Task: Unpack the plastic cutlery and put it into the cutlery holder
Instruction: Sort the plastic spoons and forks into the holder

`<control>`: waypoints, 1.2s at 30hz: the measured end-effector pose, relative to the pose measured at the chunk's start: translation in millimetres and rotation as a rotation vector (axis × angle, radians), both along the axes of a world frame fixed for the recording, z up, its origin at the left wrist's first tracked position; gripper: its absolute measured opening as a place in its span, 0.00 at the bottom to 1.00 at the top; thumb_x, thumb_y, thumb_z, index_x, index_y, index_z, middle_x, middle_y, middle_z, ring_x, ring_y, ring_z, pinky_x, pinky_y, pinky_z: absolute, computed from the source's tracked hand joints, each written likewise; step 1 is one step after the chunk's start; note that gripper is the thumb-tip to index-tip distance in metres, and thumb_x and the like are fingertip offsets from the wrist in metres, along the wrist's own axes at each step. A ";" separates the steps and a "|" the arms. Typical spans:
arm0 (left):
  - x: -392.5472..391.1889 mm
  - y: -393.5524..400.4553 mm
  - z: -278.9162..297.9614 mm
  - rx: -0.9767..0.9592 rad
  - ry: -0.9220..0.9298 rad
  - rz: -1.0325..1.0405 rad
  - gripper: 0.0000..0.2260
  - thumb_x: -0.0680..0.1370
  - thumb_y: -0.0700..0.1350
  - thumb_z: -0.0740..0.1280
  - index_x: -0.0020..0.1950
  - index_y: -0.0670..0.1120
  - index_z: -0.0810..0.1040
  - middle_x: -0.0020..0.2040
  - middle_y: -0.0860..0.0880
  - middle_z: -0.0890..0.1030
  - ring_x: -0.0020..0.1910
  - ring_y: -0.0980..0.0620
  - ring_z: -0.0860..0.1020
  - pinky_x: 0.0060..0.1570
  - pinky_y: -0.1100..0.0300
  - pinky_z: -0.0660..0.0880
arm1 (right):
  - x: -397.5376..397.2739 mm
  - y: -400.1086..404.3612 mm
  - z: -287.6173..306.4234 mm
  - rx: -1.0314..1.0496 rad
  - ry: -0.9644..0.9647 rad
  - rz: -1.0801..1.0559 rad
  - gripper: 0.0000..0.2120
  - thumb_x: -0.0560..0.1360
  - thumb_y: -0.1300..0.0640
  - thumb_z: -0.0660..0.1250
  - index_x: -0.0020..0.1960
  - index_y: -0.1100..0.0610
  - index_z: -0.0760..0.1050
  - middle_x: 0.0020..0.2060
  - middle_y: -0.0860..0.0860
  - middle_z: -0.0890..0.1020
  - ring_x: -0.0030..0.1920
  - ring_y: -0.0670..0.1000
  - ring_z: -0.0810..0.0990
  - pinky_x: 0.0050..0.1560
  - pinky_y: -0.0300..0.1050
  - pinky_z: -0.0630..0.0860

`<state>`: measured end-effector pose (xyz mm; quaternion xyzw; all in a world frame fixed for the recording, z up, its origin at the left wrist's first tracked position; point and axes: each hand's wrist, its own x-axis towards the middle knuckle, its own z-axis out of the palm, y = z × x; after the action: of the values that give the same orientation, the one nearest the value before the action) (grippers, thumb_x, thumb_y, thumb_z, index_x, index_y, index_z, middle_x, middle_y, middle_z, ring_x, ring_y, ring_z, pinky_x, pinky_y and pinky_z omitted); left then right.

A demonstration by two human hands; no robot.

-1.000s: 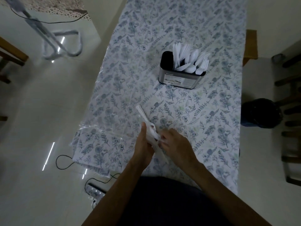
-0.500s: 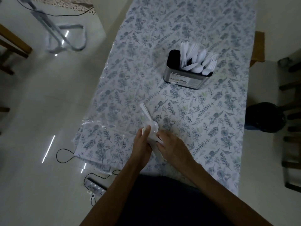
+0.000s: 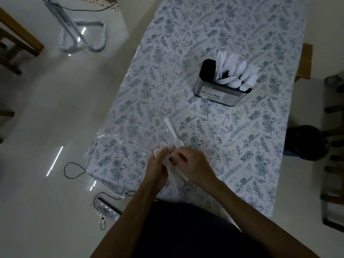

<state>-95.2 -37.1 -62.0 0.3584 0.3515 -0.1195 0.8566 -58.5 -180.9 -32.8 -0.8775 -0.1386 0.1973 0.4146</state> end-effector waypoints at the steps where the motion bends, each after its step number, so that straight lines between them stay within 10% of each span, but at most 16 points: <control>1: 0.9 1.2 0.0 0.002 0.014 0.012 0.07 0.83 0.40 0.65 0.61 0.42 0.75 0.50 0.40 0.81 0.46 0.45 0.82 0.47 0.49 0.79 | 5.2 0.6 -5.8 -0.011 0.006 -0.108 0.10 0.81 0.48 0.64 0.46 0.54 0.77 0.38 0.48 0.82 0.37 0.46 0.79 0.38 0.44 0.78; 7: 3.3 7.7 10.8 0.095 0.067 0.035 0.11 0.80 0.38 0.69 0.61 0.48 0.77 0.43 0.48 0.83 0.40 0.52 0.80 0.42 0.54 0.79 | 28.7 20.4 -50.8 -0.445 -0.012 -0.158 0.13 0.79 0.53 0.66 0.58 0.60 0.71 0.54 0.57 0.76 0.48 0.57 0.77 0.38 0.44 0.67; 13: 9.7 16.9 29.0 0.172 0.068 0.011 0.06 0.79 0.40 0.71 0.55 0.46 0.77 0.45 0.45 0.80 0.37 0.51 0.77 0.37 0.56 0.76 | 25.5 -24.5 -30.1 -0.202 0.087 -0.311 0.07 0.79 0.53 0.68 0.44 0.51 0.72 0.35 0.45 0.79 0.32 0.47 0.77 0.27 0.39 0.69; 19: 38.6 -2.0 64.6 0.976 -0.224 -0.412 0.17 0.76 0.60 0.71 0.55 0.50 0.76 0.40 0.44 0.82 0.28 0.53 0.77 0.26 0.58 0.75 | 15.1 -100.1 51.0 -0.222 0.098 -0.113 0.06 0.78 0.47 0.71 0.46 0.48 0.81 0.38 0.43 0.81 0.39 0.43 0.80 0.41 0.44 0.78; 24: 65.8 -69.5 95.0 0.798 -0.452 -0.789 0.20 0.82 0.63 0.58 0.50 0.47 0.77 0.36 0.45 0.83 0.30 0.46 0.82 0.27 0.50 0.79 | 21.2 -90.5 98.9 -0.226 -0.062 -0.046 0.04 0.74 0.49 0.73 0.48 0.47 0.81 0.39 0.46 0.84 0.40 0.47 0.82 0.41 0.45 0.78; 29: 61.7 -94.2 97.8 0.660 -0.378 -0.702 0.31 0.84 0.65 0.49 0.49 0.40 0.78 0.32 0.38 0.80 0.25 0.46 0.76 0.24 0.59 0.71 | 20.0 -96.9 106.0 -0.183 -0.062 -0.369 0.13 0.72 0.50 0.77 0.47 0.49 0.73 0.35 0.43 0.84 0.36 0.40 0.81 0.35 0.38 0.77; 36: 35.4 -88.7 91.5 0.586 -0.443 -0.836 0.21 0.85 0.60 0.53 0.57 0.43 0.73 0.33 0.45 0.80 0.23 0.47 0.71 0.22 0.60 0.68 | 1.5 -107.0 100.7 -0.032 0.107 -0.180 0.17 0.73 0.50 0.76 0.57 0.41 0.73 0.42 0.44 0.81 0.38 0.43 0.82 0.40 0.42 0.80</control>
<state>-59.8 -125.9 29.5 0.7071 0.0094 -0.2683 0.6542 -57.0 -287.9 67.8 -0.8811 -0.0339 0.2081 0.4232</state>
